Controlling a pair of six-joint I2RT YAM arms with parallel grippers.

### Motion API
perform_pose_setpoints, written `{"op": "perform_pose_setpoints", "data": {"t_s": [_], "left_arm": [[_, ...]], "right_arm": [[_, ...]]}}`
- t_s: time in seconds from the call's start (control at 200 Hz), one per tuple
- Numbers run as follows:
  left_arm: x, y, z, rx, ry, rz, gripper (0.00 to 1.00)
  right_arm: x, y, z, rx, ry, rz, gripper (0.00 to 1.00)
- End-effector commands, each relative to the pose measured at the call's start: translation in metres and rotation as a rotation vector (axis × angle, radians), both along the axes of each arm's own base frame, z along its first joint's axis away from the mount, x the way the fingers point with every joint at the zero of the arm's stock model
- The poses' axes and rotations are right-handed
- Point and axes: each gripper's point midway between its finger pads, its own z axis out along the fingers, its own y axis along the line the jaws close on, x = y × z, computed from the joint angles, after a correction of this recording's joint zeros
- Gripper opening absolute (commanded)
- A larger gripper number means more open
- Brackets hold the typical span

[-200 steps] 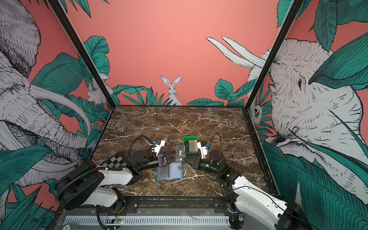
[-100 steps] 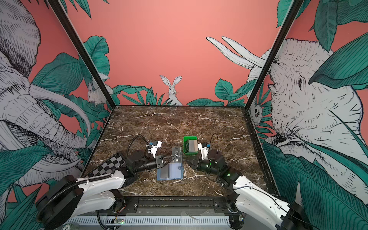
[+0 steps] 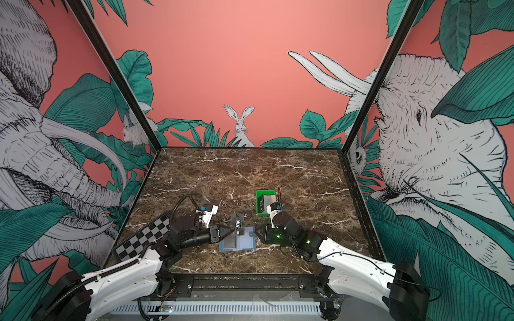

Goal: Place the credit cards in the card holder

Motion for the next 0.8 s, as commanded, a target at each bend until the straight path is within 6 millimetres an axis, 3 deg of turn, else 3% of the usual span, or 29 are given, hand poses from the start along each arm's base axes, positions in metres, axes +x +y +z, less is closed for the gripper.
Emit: {"op": "perform_pose_setpoints", "data": {"t_s": [0.0,0.305,0.585,0.795], "left_arm": [[-0.008,0.01,-0.017,0.055,0.037,0.004,0.0],[-0.019,0.018,-0.035,0.087,0.101,0.0,0.01],[-0.021,0.014,-0.041,0.096,0.126,-0.028,0.04],[-0.017,0.013,-0.048,0.108,0.134,-0.015,0.02]], "right_arm": [[0.004,0.0,-0.005,-0.076,-0.027,-0.019,0.29],[-0.005,0.019,-0.039,-0.168,0.06,0.027,0.28],[-0.007,0.011,-0.06,-0.296,0.095,0.012,0.26],[-0.007,0.018,-0.067,-0.299,0.111,0.025,0.25]]}}
